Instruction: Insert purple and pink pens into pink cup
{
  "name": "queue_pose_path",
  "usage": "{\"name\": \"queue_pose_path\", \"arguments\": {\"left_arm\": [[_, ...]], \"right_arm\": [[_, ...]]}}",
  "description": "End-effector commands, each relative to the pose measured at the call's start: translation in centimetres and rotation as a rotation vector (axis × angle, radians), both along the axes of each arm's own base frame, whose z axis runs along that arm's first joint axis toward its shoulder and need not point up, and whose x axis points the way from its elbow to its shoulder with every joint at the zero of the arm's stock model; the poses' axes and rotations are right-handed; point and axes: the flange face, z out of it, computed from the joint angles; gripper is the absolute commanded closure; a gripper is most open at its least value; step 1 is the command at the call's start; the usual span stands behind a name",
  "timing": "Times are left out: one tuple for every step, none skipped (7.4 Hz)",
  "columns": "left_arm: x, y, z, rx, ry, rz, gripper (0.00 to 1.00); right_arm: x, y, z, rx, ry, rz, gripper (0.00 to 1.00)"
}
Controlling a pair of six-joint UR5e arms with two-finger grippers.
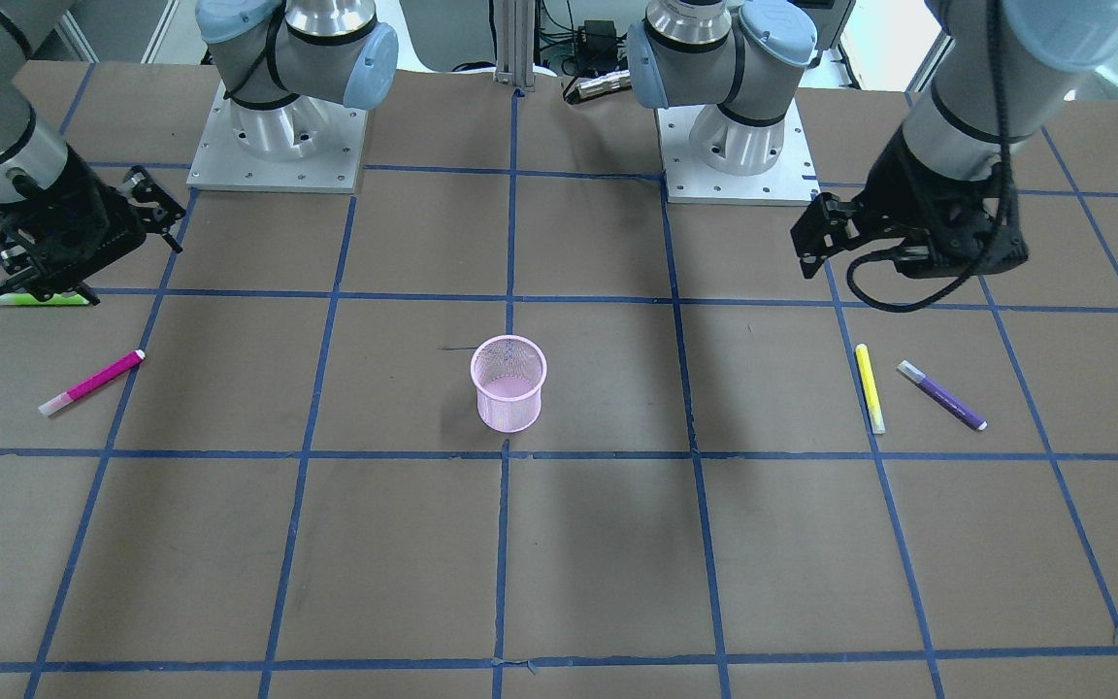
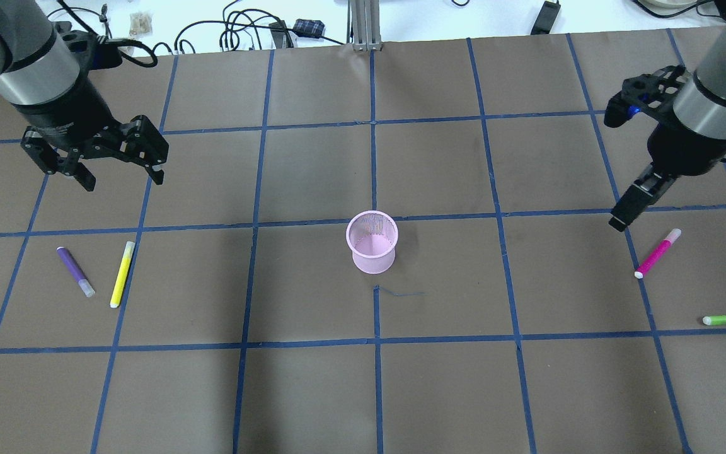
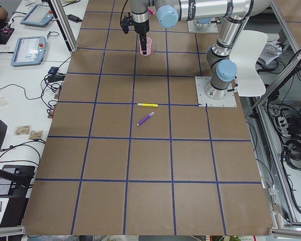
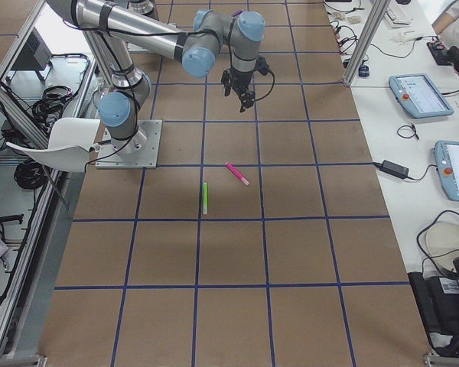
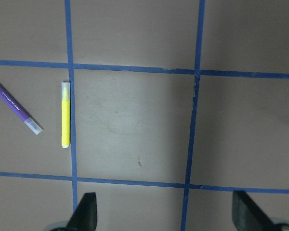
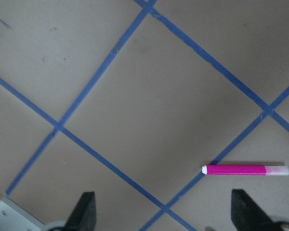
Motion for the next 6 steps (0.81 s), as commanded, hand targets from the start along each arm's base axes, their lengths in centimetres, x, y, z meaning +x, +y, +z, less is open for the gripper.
{"name": "queue_pose_path", "arguments": {"left_arm": [[10.0, 0.0, -1.9, 0.026, 0.03, 0.019, 0.0], [14.7, -0.1, -3.5, 0.035, 0.044, 0.095, 0.0], [17.5, -0.9, -5.3, -0.002, 0.019, 0.126, 0.0], [18.6, -2.0, -7.8, -0.052, -0.011, 0.13, 0.0], [19.7, -2.5, -10.6, -0.075, -0.028, 0.16, 0.0], [23.0, -2.4, -12.9, -0.076, -0.022, 0.208, 0.0]], "right_arm": [[-7.5, 2.0, -4.5, -0.063, 0.041, 0.307, 0.0], [-8.6, 3.7, -8.1, -0.094, 0.064, 0.411, 0.0], [-9.0, 5.7, -11.0, -0.129, 0.1, 0.466, 0.0], [-8.0, 7.5, -13.8, -0.121, 0.077, 0.477, 0.0], [-7.8, 7.5, -14.2, -0.134, 0.053, 0.597, 0.0], [-7.7, 7.0, -14.3, -0.176, 0.052, 0.695, 0.07]]}}
